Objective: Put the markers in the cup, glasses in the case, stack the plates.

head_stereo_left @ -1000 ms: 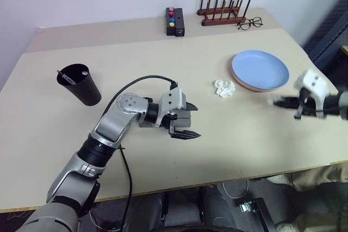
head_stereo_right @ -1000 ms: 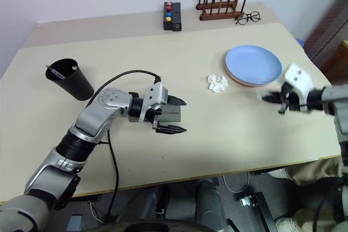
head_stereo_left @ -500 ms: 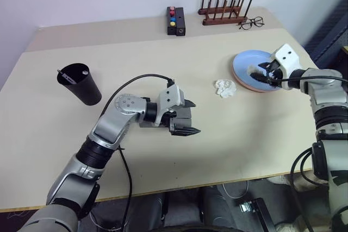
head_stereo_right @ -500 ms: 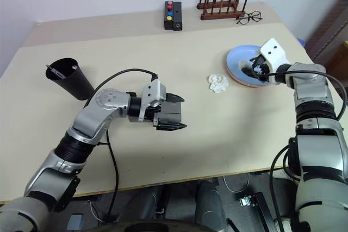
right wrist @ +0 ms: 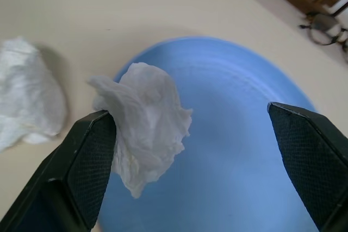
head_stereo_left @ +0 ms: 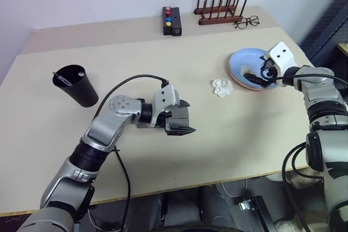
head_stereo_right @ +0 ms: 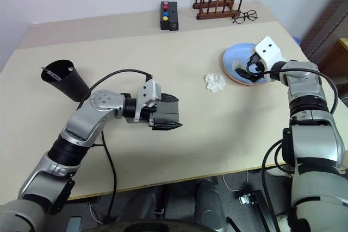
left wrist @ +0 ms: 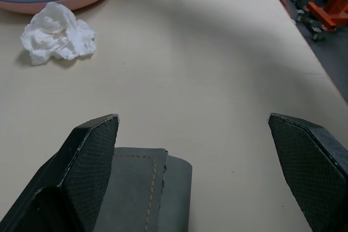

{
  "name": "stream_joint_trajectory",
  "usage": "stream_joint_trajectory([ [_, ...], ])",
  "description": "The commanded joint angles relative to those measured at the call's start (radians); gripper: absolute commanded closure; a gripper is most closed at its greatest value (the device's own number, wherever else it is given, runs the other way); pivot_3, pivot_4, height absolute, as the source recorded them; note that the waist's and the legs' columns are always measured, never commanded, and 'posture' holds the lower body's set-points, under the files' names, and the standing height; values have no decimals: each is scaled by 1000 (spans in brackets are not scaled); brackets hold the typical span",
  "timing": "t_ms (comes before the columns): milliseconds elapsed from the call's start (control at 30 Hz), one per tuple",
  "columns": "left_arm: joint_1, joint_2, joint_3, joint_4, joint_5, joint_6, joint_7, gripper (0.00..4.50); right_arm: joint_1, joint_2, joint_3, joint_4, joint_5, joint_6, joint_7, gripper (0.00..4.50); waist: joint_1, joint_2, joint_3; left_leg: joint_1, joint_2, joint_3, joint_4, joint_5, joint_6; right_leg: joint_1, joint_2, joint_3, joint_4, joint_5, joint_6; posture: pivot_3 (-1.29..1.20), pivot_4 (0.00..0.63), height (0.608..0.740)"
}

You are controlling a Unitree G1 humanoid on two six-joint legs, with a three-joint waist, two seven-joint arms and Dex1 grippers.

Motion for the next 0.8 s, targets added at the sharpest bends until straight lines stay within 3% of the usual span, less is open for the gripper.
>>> stream_joint_trajectory([
  [33, -11, -5, 20, -20, -10, -13, 3, 0, -31, -4, 3, 16, -37, -30, -94, 57, 0, 0, 0, 0, 0, 0, 0, 0, 0, 0, 0, 0, 0, 0, 0, 0, 150, 740],
  [267, -7, -1, 29, -28, -9, -7, 14, 0, -61, -8, 13, 69, -86, -5, -215, 57, -3, 0, 0, 0, 0, 0, 0, 0, 0, 0, 0, 0, 0, 0, 0, 0, 150, 740],
  [333, -3, 6, 34, -30, -9, -6, 16, 0, -78, 14, -41, 77, -25, 44, -185, 57, -3, 0, 0, 0, 0, 0, 0, 0, 0, 0, 0, 0, 0, 0, 0, 0, 150, 740],
  [500, 2, 12, 38, -36, -14, -2, 24, 0, -103, 31, -46, 86, -40, 52, -287, 57, -4, 0, 0, 0, 0, 0, 0, 0, 0, 0, 0, 0, 0, 0, 0, 0, 150, 740],
  [800, 25, 22, 42, -59, -16, 12, 39, 0, -1, 112, -31, -116, 46, 36, 66, 57, -1, 0, 0, 0, 0, 0, 0, 0, 0, 0, 0, 0, 0, 0, 0, 0, 150, 740],
])
